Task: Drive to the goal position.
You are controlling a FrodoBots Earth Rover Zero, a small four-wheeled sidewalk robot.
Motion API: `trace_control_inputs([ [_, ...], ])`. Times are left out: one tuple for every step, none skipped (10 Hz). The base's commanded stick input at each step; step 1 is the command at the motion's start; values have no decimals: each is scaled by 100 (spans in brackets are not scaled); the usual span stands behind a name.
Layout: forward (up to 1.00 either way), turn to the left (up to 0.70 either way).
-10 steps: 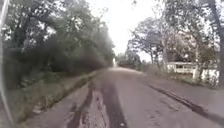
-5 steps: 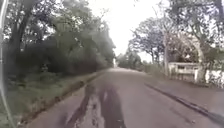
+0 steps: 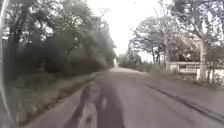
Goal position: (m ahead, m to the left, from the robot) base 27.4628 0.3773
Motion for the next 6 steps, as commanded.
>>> trace_control_inputs([
  [70, 0],
  [70, 0],
  [70, 0],
  [70, 0],
  [70, 0],
  [70, 0],
])
